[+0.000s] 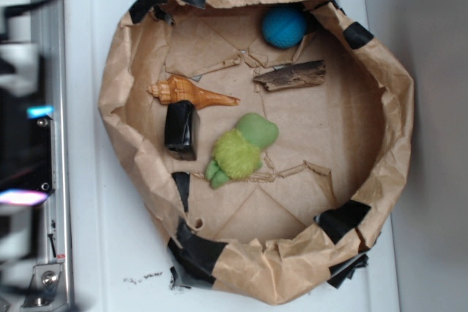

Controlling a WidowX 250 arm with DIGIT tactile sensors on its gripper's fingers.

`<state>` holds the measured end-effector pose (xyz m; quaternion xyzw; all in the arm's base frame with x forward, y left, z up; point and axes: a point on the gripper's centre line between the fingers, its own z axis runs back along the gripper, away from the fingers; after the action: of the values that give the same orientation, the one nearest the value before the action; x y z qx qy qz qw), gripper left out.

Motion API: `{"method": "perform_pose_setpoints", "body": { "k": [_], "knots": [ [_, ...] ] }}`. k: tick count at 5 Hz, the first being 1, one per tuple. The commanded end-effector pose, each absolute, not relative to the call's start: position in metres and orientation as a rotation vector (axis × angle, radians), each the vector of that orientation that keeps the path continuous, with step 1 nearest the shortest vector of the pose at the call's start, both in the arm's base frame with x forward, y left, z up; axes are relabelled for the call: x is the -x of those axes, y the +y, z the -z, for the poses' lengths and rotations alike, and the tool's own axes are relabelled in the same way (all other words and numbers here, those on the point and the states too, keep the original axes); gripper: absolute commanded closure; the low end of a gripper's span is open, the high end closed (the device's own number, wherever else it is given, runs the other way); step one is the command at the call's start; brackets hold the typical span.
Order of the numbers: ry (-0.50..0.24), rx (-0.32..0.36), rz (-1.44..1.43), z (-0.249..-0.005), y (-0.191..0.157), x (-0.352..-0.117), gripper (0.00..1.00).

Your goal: Grab the blue ball.

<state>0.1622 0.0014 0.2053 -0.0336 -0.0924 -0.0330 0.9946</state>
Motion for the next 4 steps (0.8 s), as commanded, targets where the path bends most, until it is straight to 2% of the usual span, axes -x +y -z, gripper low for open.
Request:
{"method": "perform_pose_setpoints", "body": {
  "k": [1,2,3,4],
  "knots": [
    [-0.192,-0.045,0.392,-0.157,0.008,-0.235,0.0],
    [-0.159,-0.107,0.506,-0.129,0.007,-0.26,0.0],
    [-0.103,-0.121,0.528,-0.095,0.022,-0.274,0.0],
    [-0.07,-0.166,0.576,-0.068,0.036,-0.282,0.0]
  ]
}}
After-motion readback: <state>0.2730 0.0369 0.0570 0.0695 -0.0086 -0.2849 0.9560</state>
